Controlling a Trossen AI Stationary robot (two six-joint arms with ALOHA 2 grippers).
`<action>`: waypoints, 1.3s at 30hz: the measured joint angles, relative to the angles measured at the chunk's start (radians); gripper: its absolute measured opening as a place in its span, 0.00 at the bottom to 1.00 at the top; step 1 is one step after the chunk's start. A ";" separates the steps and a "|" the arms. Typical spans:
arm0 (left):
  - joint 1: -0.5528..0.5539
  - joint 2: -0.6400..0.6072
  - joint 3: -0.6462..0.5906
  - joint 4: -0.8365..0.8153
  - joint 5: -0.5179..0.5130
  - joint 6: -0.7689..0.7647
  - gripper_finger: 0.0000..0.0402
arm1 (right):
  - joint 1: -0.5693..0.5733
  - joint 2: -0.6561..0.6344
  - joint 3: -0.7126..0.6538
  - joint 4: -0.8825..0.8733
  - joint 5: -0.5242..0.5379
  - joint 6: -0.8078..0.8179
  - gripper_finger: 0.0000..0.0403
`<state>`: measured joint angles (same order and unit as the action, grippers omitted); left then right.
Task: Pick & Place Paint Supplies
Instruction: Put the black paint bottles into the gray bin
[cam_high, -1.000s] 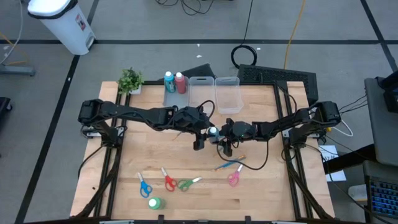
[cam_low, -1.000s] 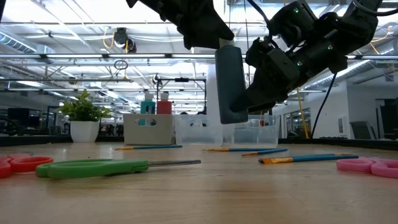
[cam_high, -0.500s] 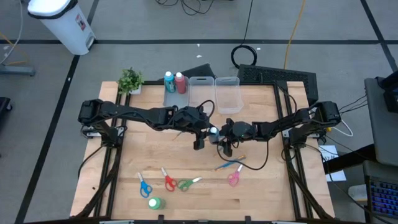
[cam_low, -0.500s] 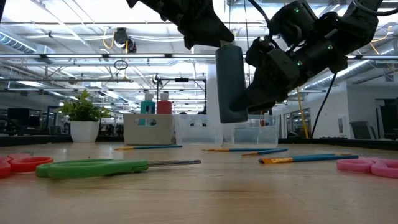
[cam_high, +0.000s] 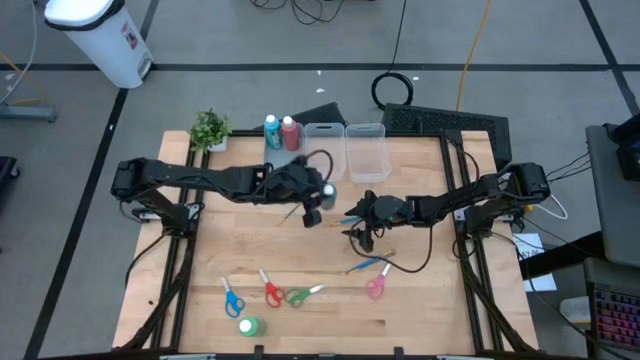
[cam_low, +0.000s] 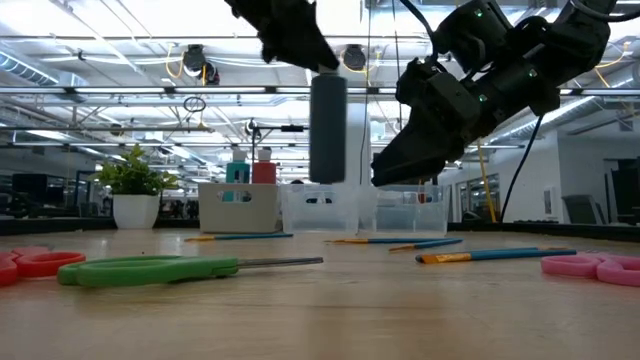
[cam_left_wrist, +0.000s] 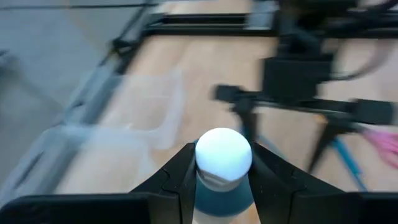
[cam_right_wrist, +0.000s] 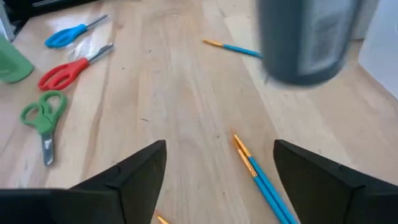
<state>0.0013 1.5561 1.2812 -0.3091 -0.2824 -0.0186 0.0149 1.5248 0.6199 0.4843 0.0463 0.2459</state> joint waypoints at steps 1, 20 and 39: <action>-0.001 -0.007 0.000 -0.018 -0.038 -0.008 0.30 | -0.001 0.000 0.000 0.002 0.001 0.000 0.74; 0.012 -0.169 -0.116 -0.012 -0.334 -0.090 0.30 | -0.001 0.000 0.000 0.004 0.003 -0.004 0.73; 0.199 -0.457 -0.441 0.161 -0.391 -0.175 0.30 | -0.001 0.000 -0.001 0.024 0.004 -0.004 0.73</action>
<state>0.2001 1.0988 0.8407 -0.1479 -0.6730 -0.1939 0.0143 1.5246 0.6193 0.5084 0.0505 0.2420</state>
